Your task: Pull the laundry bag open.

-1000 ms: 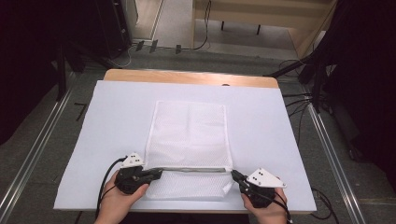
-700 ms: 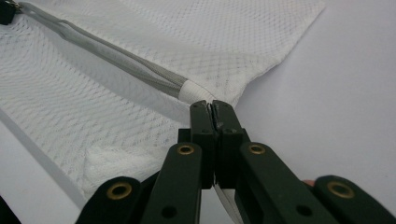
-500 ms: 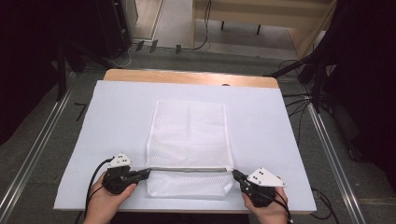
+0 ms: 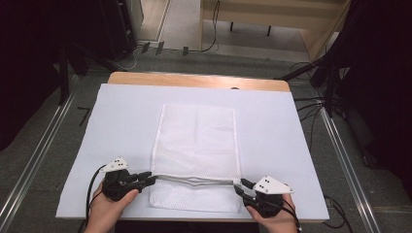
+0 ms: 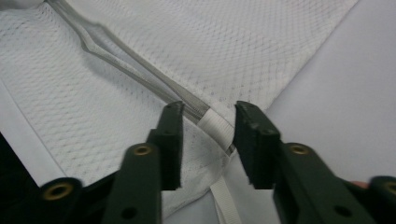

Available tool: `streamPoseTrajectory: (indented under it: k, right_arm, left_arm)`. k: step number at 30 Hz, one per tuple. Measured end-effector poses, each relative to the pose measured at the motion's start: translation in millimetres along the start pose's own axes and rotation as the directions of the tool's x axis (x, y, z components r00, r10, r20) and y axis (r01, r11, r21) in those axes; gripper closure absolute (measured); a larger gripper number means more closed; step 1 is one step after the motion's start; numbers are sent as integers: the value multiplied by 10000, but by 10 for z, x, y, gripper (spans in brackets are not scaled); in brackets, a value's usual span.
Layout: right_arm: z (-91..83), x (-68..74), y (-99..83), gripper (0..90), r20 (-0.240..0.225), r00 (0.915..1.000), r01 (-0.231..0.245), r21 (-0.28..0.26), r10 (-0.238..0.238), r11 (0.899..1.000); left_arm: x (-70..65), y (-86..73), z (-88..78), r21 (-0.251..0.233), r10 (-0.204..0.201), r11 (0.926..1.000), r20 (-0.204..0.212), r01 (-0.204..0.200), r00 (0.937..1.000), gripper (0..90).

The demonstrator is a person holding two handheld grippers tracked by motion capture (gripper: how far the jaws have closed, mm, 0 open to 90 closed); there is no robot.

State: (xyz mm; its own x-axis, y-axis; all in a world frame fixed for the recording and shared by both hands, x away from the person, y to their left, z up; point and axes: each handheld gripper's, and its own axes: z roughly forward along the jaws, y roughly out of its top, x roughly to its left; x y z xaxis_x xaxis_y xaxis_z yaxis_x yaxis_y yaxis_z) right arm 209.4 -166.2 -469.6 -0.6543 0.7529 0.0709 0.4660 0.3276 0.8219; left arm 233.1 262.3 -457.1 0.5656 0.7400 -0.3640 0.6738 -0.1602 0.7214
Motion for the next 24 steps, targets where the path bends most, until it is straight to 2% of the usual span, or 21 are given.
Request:
streamPoseTrajectory:
  k: [3,8,12,15,17,19,20,22,24]
  right_arm:
    - [-13,-18,4,590,144,9998,-163,-200,166,9997]
    - [-11,-78,-21,713,203,9980,-602,-112,604,9981]
    - [-3,-107,-36,758,293,9969,-735,-48,736,9973]
    - [-28,-132,-29,754,408,9956,-838,-201,846,9963]
    - [-52,-156,-27,724,420,9947,-926,-312,938,9952]
    - [-78,-190,-29,683,483,9938,-982,-384,1000,9944]
    - [-89,-209,-33,657,512,9932,-1024,-443,1046,9938]
    - [-107,-253,-41,583,529,9923,-1098,-497,1124,9927]
    - [-120,-295,-49,498,616,9911,-1150,-499,1180,9921]
  left_arm:
    - [-7,-5,10,34,27,10000,-107,-26,9999,651]
    - [-38,-28,74,671,234,9976,-573,-196,9981,766]
    - [-44,-39,107,953,237,9953,-484,-190,9985,830]
    - [-58,-38,103,923,324,9954,-555,-272,9979,825]
    - [-57,-35,69,546,415,9978,-572,-384,9975,768]
    - [-48,-22,16,-76,462,9989,-789,-469,9958,641]
    - [-39,-14,-8,-387,479,9979,-887,-515,9949,550]
    - [-34,-4,-57,-891,510,9941,-1184,-617,9917,432]
    - [-37,6,-89,-1126,561,9908,-1605,-748,9854,319]
